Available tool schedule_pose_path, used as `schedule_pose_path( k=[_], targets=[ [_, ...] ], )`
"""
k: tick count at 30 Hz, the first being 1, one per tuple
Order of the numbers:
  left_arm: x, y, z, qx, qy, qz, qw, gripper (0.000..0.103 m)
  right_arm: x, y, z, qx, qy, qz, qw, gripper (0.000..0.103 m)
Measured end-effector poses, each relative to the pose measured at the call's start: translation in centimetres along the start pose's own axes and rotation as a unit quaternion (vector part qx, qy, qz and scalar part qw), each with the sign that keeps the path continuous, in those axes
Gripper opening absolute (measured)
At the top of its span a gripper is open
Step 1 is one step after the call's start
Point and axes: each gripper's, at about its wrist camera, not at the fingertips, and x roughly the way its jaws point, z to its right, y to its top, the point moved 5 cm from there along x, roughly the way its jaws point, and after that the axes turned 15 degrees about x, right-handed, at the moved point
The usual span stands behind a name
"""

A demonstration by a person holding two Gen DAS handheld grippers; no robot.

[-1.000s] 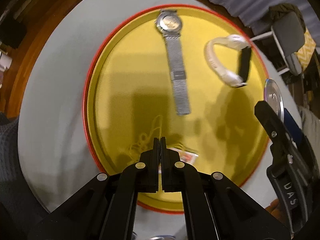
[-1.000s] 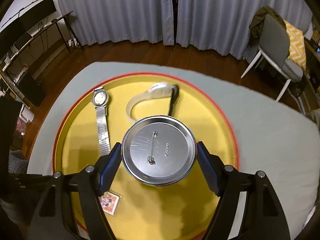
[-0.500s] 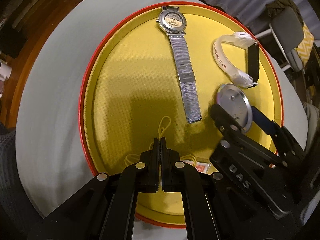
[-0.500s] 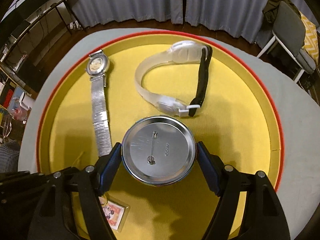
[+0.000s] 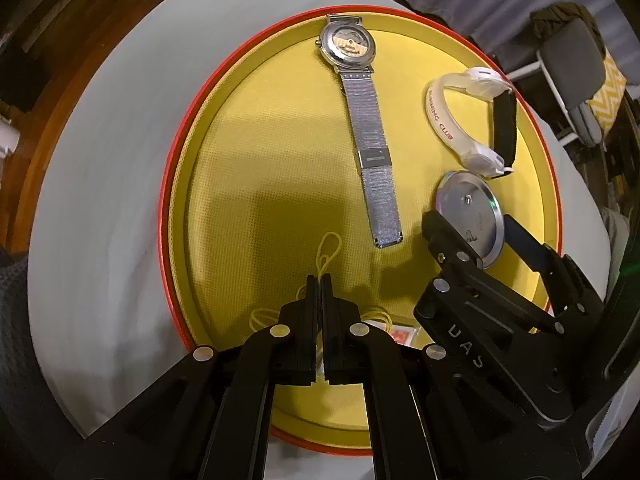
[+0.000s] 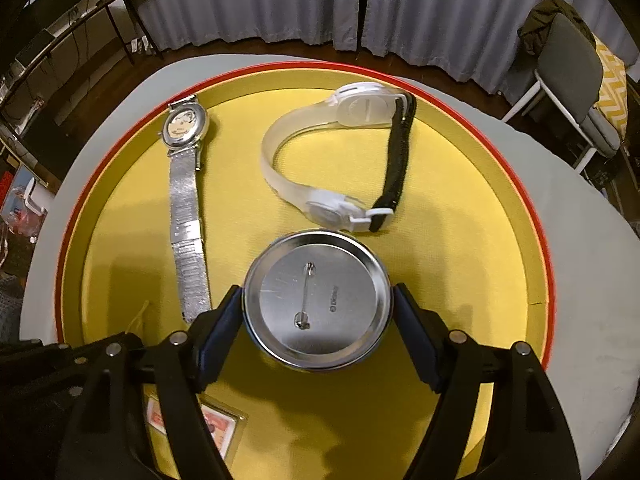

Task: Organize jewelry
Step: 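Open both tools to drop the pendant and silver badge into the tray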

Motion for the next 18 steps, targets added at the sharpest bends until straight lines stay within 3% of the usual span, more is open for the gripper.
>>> schedule_pose_path(
  k=[4,6,8,18],
  targets=[
    [-0.1,-0.1,-0.5,-0.013,-0.012,-0.004,0.9998,0.005,0.1,-0.1,0.4,0.002,-0.011,-0.001,1.0,0.076],
    [-0.2,-0.1,-0.4,-0.008,-0.011,0.001,0.9999,0.016,0.1,-0.2,0.5,0.006,-0.012,-0.002,1.0,0.076],
    [-0.6,-0.1,-0.5,-0.003,0.001,0.013,0.9999,0.035,0.1,-0.2,0.6,0.009,-0.013,-0.001,1.0,0.076],
    [-1.4,0.2,-0.9,-0.01,0.008,0.036,0.9993,0.066,-0.9,-0.3,1.6,0.027,-0.015,0.01,0.999,0.077]
  ],
)
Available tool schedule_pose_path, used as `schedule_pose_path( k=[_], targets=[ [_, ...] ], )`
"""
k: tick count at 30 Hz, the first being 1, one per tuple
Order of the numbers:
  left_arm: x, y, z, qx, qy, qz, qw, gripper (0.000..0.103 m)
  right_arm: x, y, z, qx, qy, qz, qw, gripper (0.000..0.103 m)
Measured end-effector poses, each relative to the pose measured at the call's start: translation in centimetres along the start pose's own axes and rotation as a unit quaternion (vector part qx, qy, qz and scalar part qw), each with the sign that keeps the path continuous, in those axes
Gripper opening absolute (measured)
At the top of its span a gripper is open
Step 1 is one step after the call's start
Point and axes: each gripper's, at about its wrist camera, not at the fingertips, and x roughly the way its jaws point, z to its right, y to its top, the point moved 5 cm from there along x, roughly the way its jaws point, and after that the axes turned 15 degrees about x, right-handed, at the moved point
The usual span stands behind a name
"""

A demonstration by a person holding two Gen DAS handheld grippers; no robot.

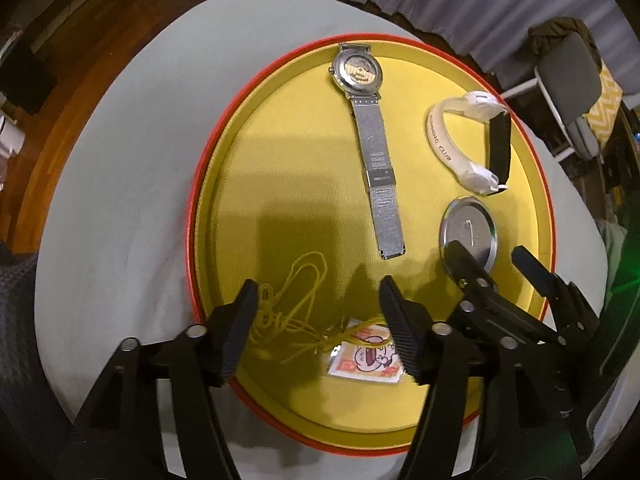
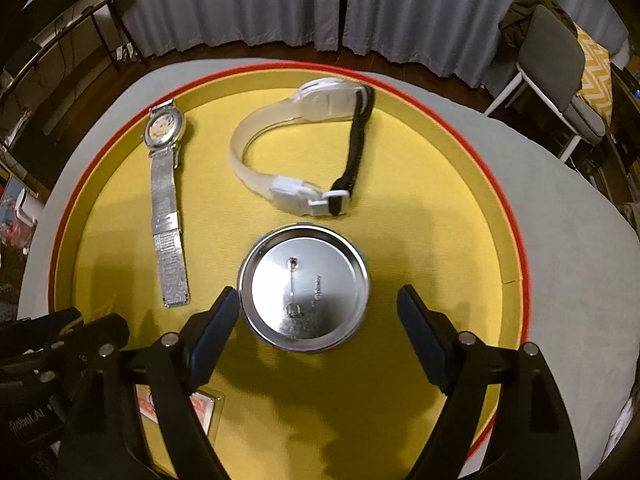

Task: Organize jewelry
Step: 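Open both tools to drop the pendant and silver badge into the tray, then grasp the silver badge with left tool while right tool grasps pink-cord pendant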

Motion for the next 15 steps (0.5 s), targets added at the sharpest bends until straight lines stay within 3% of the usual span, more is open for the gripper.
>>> schedule_pose_path(
  k=[3,10,15],
  targets=[
    [-1.0,-0.2,-0.7,0.004,0.001,0.014,0.9999,0.069,-0.9,0.1,0.7,0.006,0.008,0.01,1.0,0.086],
    [-4.4,-0.6,-1.0,0.015,-0.002,0.065,0.9978,0.086,-4.9,0.0,1.9,0.013,0.026,0.051,0.998,0.087],
    [-7.7,-1.9,-0.4,0.056,-0.031,0.11,0.9918,0.087,-8.7,-1.4,2.9,0.012,0.033,0.079,0.996,0.087]
  ],
)
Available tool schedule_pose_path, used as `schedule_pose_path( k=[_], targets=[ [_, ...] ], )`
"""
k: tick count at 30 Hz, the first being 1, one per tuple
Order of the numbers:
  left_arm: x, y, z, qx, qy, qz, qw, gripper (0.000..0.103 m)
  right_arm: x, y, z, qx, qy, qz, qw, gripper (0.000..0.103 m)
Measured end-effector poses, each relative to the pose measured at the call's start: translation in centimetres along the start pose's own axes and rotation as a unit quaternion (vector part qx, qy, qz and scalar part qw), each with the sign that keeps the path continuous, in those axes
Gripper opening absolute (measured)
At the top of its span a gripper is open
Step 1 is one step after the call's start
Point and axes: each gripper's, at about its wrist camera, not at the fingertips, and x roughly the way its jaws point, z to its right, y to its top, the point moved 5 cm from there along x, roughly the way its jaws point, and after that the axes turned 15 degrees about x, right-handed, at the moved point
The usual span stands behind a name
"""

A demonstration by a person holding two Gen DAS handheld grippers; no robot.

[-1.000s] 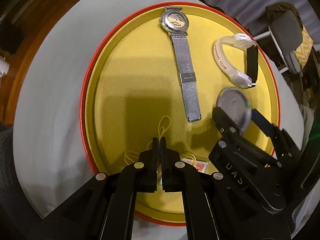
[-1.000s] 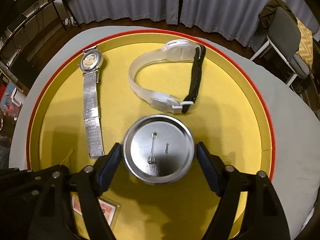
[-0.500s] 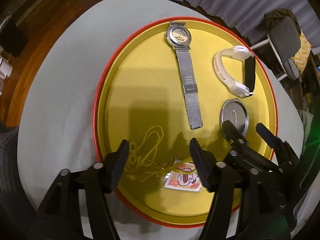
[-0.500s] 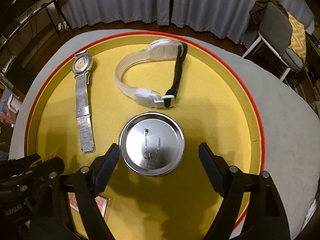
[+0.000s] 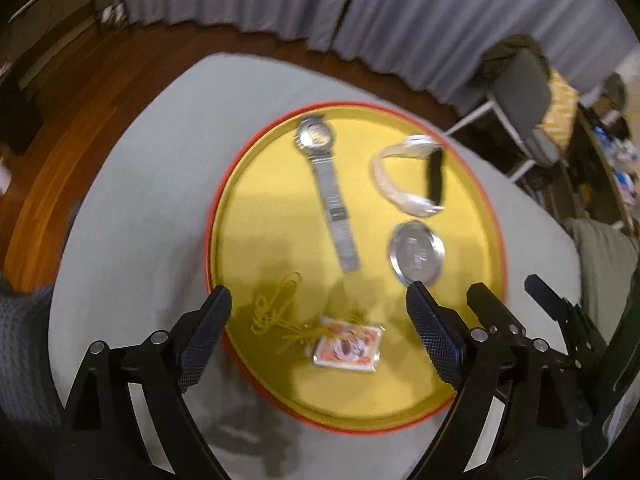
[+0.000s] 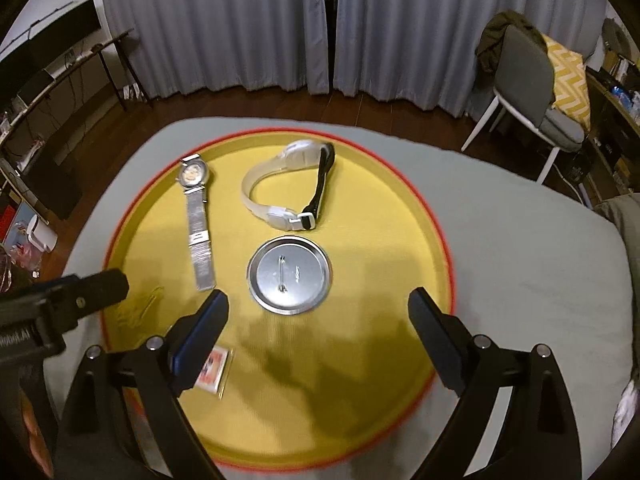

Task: Organize jewelry
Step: 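Grasp the silver badge with left tool while right tool grasps pink-cord pendant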

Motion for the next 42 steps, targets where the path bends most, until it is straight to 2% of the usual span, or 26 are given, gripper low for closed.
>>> schedule_pose_path(
  k=[3,7,11,17,22,26,31,35,38,42],
  targets=[
    [-1.3,-1.3,1.1,0.02,-0.005,-0.002,0.9998,0.09,-3.0,-1.3,0.6,-0.002,0.006,0.018,1.0,0.087],
    [-1.1,-4.5,2.2,0.025,-0.008,-0.045,0.9987,0.093,-6.3,-4.1,1.7,-0.007,0.003,0.025,1.0,0.087],
    [-0.6,-9.0,2.3,0.036,-0.006,-0.079,0.9962,0.093,-9.2,-8.7,3.5,-0.003,-0.013,0.019,1.0,0.087],
    [-0.1,-15.4,2.8,0.056,-0.005,-0.121,0.991,0.093,-11.1,-15.7,6.4,0.004,-0.049,-0.008,0.999,0.087],
    [0.1,-18.6,3.3,0.087,-0.007,-0.115,0.9895,0.093,-11.8,-21.0,8.1,0.003,-0.074,-0.032,0.997,0.087],
    [0.7,-20.8,3.0,0.1,-0.003,-0.121,0.9876,0.093,-12.0,-23.9,9.1,0.008,-0.08,-0.044,0.996,0.087],
    [0.1,-22.5,2.9,0.15,-0.006,-0.081,0.9853,0.093,-11.9,-26.8,9.7,0.016,-0.085,-0.053,0.995,0.087],
    [-0.2,-23.7,3.1,0.171,-0.003,-0.068,0.983,0.093,-11.5,-28.5,10.2,0.027,-0.089,-0.061,0.994,0.087],
    [-0.3,-24.8,3.4,0.21,0.006,-0.053,0.9762,0.096,-11.3,-29.5,10.4,0.025,-0.096,-0.065,0.993,0.087],
    [-0.4,-26.5,4.6,0.267,0.028,-0.04,0.9626,0.097,-11.1,-30.3,10.5,0.023,-0.101,-0.065,0.992,0.087]
  ],
)
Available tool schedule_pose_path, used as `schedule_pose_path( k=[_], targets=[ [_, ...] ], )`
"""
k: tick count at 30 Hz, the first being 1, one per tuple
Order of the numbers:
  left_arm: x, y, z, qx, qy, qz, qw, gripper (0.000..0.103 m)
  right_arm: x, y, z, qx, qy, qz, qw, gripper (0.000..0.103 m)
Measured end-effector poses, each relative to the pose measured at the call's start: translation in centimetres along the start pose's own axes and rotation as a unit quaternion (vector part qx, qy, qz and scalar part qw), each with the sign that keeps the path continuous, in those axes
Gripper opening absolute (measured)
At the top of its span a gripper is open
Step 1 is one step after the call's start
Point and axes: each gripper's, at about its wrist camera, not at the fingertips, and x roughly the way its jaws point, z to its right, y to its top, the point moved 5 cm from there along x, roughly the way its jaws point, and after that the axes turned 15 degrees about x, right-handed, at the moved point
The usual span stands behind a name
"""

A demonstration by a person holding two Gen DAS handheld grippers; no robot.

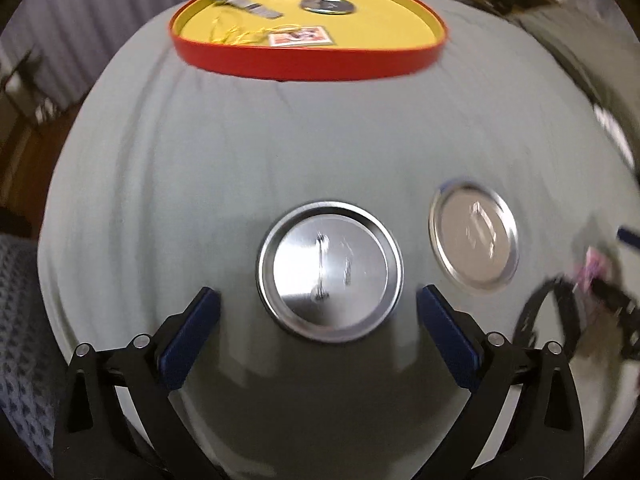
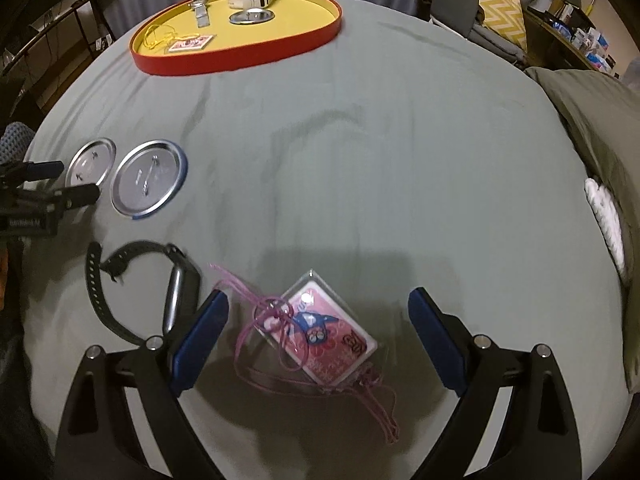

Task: Organize jewelry
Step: 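Grasp the silver badge with left tool while right tool grasps pink-cord pendant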

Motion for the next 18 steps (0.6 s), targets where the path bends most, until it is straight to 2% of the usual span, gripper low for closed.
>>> schedule_pose_path(
  k=[3,6,12,18],
  targets=[
    [0.0,-0.5,0.6,0.023,0.019,0.017,0.9994,0.098,0.8,-0.7,0.2,-0.002,-0.011,-0.009,1.0,0.087],
    [0.0,-0.5,0.4,0.021,0.019,0.019,0.9994,0.098,1.5,-1.6,0.4,-0.004,-0.017,-0.018,1.0,0.087],
    [0.0,-0.8,0.5,0.028,0.034,0.025,0.9987,0.098,2.1,-2.5,1.6,0.041,0.013,-0.022,0.999,0.087],
    [-0.1,-0.6,0.7,0.03,0.04,0.023,0.9985,0.098,2.3,-2.9,1.5,0.036,0.005,-0.025,0.999,0.087]
  ],
)
